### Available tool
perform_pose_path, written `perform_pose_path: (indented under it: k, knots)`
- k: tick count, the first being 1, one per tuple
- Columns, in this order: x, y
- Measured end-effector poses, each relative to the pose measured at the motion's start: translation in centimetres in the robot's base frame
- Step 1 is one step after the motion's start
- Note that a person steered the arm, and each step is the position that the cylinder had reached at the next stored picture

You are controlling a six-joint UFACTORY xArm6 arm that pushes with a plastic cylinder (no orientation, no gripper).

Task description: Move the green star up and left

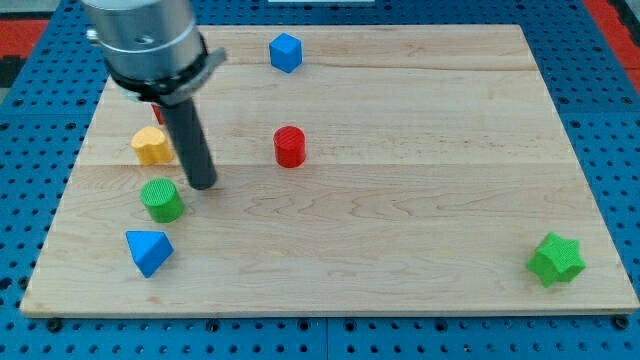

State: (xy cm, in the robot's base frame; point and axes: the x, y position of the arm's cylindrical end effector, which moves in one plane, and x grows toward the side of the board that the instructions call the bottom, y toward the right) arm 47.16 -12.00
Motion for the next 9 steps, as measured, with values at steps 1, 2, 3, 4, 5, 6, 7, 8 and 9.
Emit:
perform_pose_path:
  k: [1, 2, 3, 4, 5, 6, 7, 8, 9]
  knots:
    - [2.6, 1.4]
    - [4.1, -5.1]
    - [3.7, -3.6]
    - [3.6, 7.9]
    - [3.0, 20.9]
    - [3.0, 31.8]
    - [4.1, 40.9]
    - [9.7, 41.3]
    - [11.8, 37.4]
